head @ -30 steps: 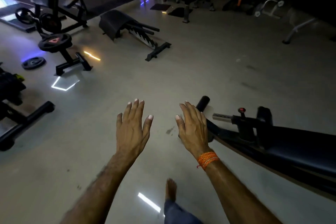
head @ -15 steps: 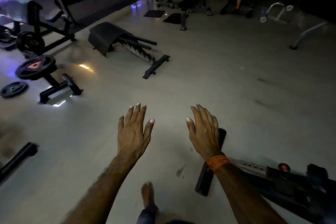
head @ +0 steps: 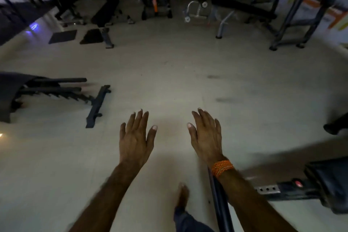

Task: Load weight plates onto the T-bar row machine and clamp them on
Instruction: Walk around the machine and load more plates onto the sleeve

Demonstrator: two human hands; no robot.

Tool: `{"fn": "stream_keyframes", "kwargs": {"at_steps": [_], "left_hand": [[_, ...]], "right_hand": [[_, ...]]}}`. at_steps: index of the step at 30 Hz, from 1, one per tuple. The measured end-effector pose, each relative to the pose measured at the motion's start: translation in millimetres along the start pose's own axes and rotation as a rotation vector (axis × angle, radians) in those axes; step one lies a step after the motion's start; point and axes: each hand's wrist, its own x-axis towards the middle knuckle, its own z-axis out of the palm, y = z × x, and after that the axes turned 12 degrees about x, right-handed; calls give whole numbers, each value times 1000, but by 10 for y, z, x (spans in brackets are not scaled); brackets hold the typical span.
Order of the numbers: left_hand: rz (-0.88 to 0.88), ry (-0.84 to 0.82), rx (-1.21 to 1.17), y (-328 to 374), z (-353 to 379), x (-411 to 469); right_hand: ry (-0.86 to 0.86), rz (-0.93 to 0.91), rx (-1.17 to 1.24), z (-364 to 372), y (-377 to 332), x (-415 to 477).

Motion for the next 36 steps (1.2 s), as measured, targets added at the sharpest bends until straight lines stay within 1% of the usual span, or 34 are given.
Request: {"fn": "stream_keyframes", "kwargs": {"at_steps": [4, 8, 12, 16, 22, 26, 31, 34, 36], "left_hand": [[26, -54, 28, 20, 322, 1058], [92, -85, 54, 183, 519, 2037], [169, -63, 30, 537, 719, 3092], [303, -63, 6, 1032, 1114, 4130], [495, -100, -84, 1949, 1802, 5742], [656, -137, -155, 2764, 2050, 6754], [848, -152, -235, 3841, 2164, 7720], [940, -156, -231, 4480, 2339, 8268], [967, -149, -229, 4902, 2476, 8627]], "right_hand": [[-28, 59, -11, 368, 265, 915], [-39, 91, -18, 452, 482, 1785], [43, 133, -49, 317, 820, 2661], [117, 213, -98, 150, 1330, 3444], [238, 353, -190, -99, 2217, 4675], [328, 480, -258, -418, 2666, 5369], [461, 654, -303, -914, 3231, 6068], [517, 709, -315, -1151, 3690, 6553], [544, 720, -317, -1301, 4053, 6903]]}}
